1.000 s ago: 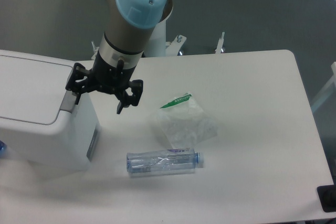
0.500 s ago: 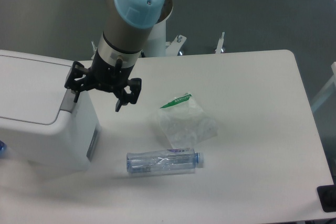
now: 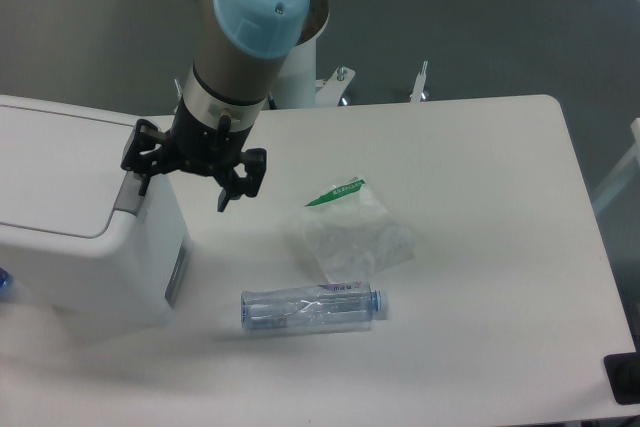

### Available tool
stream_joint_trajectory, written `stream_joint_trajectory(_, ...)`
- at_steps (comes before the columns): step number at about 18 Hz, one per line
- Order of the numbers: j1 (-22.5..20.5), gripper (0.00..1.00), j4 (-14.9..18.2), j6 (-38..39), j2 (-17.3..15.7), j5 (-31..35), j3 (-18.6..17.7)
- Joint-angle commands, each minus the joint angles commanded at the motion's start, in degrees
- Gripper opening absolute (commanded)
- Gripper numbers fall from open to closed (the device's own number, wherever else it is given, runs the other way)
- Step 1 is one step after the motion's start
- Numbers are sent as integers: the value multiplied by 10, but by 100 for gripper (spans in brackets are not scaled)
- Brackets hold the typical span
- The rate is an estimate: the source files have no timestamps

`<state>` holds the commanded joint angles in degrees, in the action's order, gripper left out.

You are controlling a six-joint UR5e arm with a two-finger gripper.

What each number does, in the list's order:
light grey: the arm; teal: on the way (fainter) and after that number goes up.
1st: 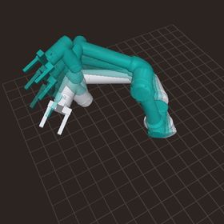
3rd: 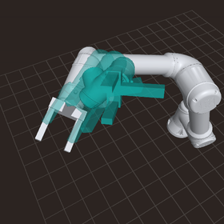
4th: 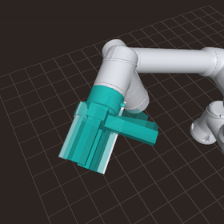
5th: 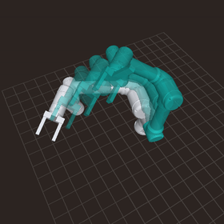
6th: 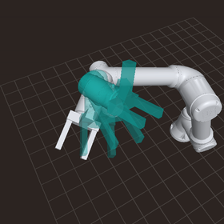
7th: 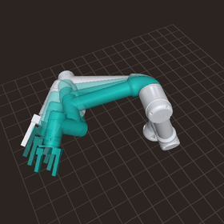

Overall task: Open the trash can
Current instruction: 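Push the lid edge with the gripper to swing the lid open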

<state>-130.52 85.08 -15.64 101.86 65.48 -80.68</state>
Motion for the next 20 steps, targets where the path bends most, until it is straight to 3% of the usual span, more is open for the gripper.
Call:
stream_joint_trajectory(11, 2, 100, -1, 0, 1, 1, -4)
stream_joint_trajectory(20, -16, 100, -4, -3, -4, 2, 23)
